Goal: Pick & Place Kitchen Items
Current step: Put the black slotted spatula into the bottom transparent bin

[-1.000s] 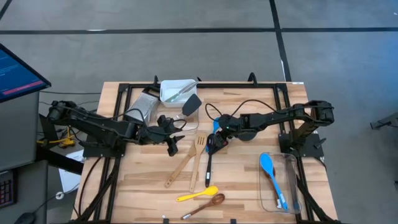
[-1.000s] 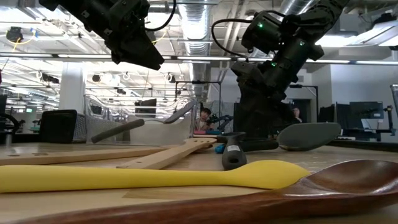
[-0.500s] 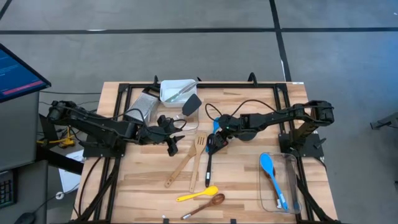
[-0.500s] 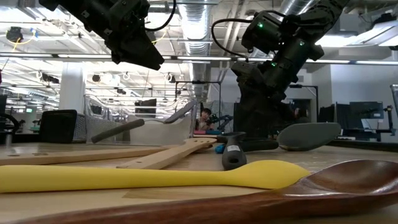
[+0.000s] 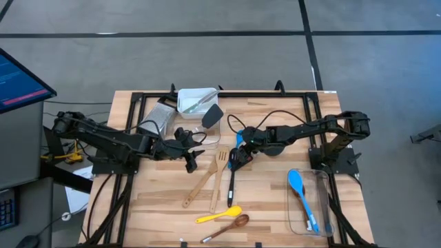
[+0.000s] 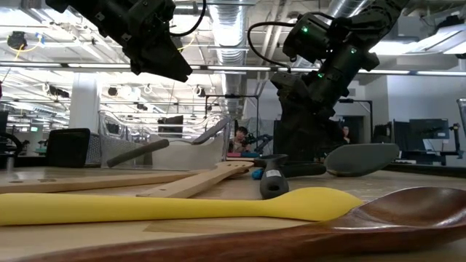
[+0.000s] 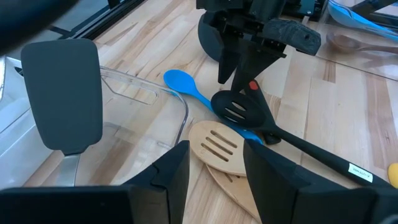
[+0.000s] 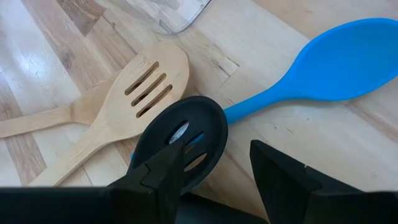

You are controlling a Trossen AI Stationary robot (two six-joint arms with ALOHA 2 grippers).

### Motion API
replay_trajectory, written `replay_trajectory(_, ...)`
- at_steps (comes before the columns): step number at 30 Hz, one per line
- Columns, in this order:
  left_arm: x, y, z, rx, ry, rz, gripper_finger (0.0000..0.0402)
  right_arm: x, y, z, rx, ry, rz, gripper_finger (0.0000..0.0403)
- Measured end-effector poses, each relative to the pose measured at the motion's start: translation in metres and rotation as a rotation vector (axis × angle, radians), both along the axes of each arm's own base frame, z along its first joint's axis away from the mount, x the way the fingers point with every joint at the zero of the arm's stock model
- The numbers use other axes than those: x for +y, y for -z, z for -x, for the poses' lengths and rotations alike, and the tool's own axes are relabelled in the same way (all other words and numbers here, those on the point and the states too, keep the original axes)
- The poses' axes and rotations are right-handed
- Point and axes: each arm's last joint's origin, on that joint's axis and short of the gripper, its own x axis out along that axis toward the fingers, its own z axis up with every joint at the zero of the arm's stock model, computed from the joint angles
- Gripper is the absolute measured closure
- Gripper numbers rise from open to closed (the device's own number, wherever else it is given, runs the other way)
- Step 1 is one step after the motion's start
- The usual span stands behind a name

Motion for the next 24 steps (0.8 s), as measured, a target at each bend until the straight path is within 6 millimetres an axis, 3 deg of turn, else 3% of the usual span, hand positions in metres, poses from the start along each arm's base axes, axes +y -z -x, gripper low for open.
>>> replay_trajectory(17,0.0,-0.0001,-0.0001,-0.001,0.0,0.0,0.0263,0.0001,0.0,0.0,0.0,0.003,-0.003,0.0228)
replay_trajectory(24,0.0,-0.0001,-0.0001,-0.001,0.0,0.0,0.0263,-0.001,0.008,0.0024,0.052,0.104,-0.075,0.0228)
